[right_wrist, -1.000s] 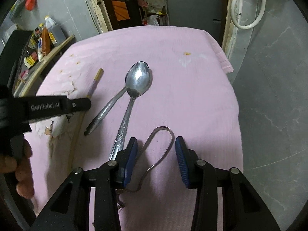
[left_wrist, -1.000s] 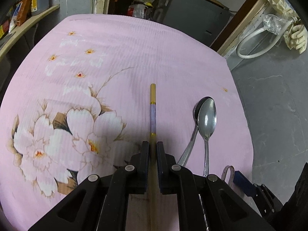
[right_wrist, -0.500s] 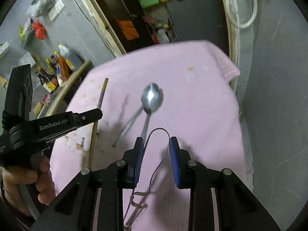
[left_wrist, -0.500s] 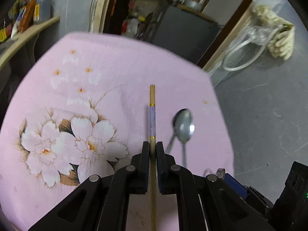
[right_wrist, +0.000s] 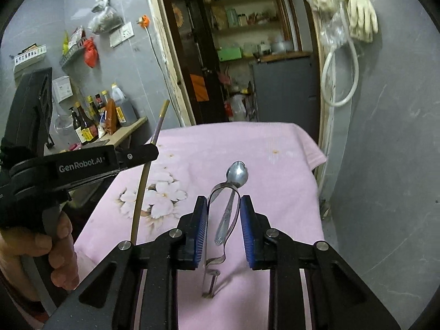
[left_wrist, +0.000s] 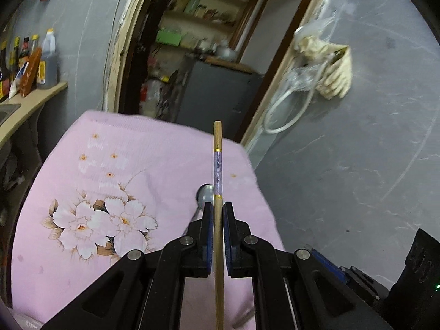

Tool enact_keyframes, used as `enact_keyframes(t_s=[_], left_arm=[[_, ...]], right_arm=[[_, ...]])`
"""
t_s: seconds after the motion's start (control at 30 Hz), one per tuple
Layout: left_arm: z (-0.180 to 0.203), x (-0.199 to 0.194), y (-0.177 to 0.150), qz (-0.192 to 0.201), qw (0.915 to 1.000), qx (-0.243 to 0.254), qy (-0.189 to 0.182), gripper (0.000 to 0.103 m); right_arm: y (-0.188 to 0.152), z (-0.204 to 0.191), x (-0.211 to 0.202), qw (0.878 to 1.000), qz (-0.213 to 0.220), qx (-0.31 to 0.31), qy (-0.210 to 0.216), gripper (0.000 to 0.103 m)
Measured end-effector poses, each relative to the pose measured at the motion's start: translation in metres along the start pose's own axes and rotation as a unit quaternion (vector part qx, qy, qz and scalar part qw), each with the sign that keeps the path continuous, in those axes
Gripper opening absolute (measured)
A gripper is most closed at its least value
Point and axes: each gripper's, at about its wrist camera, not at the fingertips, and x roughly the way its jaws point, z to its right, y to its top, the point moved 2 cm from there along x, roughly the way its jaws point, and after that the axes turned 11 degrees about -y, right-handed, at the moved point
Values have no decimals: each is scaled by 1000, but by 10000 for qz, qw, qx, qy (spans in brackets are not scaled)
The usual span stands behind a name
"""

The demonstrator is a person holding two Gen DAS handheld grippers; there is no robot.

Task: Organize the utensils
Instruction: 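Carry the chopstick with the left tool while the right tool carries the tongs to the caddy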

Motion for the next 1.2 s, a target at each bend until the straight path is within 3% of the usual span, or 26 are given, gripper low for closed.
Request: enact_keyframes(t_s=[0.3,0.7,1.0,1.2], left_arm=[[14,-54,-4,330,9989,95,-325,7],[42,-119,24,934,9915,398,-811,7],[39,-186,53,1475,9832,471,-971,7],[17,-238,65,1957,9769,500,-704,7]], right_arm=[[3,-12,-58,9984,505,-132,-198,21],[40,-41,-139,9929,1106,-369,-233,21],[75,-84,-193,9861,1557,-576,120,21],[87,-119,-218,9792,1844,-654,527,21]])
